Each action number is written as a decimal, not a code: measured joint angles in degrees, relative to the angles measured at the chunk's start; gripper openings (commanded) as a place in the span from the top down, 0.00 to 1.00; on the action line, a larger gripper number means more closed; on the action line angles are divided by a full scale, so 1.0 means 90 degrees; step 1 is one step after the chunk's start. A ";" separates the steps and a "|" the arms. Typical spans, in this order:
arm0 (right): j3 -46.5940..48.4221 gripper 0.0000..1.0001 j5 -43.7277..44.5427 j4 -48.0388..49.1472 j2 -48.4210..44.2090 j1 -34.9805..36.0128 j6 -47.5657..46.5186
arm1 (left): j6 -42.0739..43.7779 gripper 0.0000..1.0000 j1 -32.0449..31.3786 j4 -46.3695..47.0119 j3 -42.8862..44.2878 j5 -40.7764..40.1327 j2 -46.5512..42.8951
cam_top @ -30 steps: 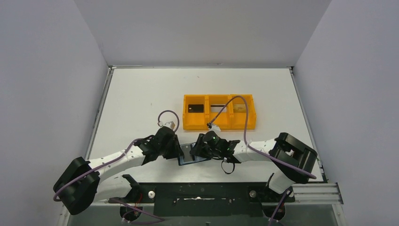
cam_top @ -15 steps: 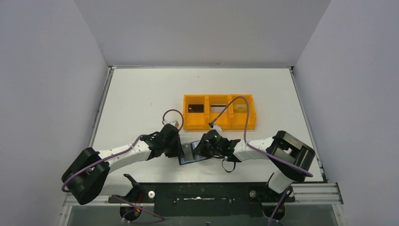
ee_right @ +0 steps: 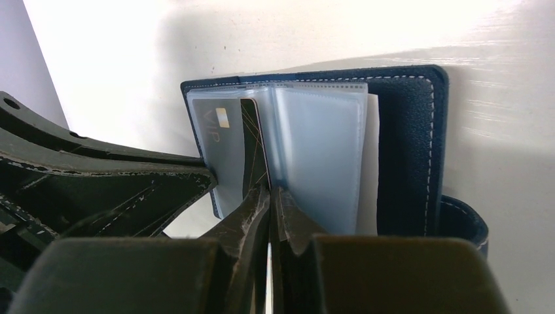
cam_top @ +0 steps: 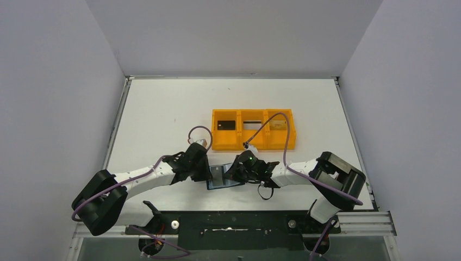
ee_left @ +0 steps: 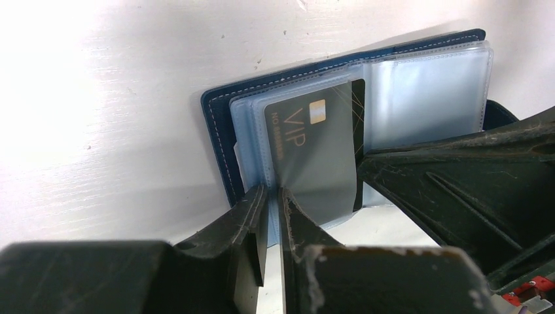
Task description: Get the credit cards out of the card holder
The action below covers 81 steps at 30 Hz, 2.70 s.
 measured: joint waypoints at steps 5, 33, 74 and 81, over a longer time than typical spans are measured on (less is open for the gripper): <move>-0.0036 1.00 0.0012 0.0000 -0.0024 -0.0005 0.0066 | 0.0000 0.90 0.0000 0.0012 0.0000 0.0000 0.0005; -0.0036 0.70 0.0267 -0.0347 -0.0221 -0.0005 0.0102 | 0.0068 0.90 -0.0005 0.0046 0.0000 0.0005 0.0017; -0.0233 0.95 0.0211 -0.0104 -0.0236 -0.0087 0.0248 | -0.0090 0.79 -0.0083 0.0597 0.0061 0.0418 0.0216; -0.0284 0.81 0.0194 -0.0024 -0.0236 -0.0114 0.0299 | -0.0146 0.86 -0.0083 0.0639 -0.0036 0.0328 0.0155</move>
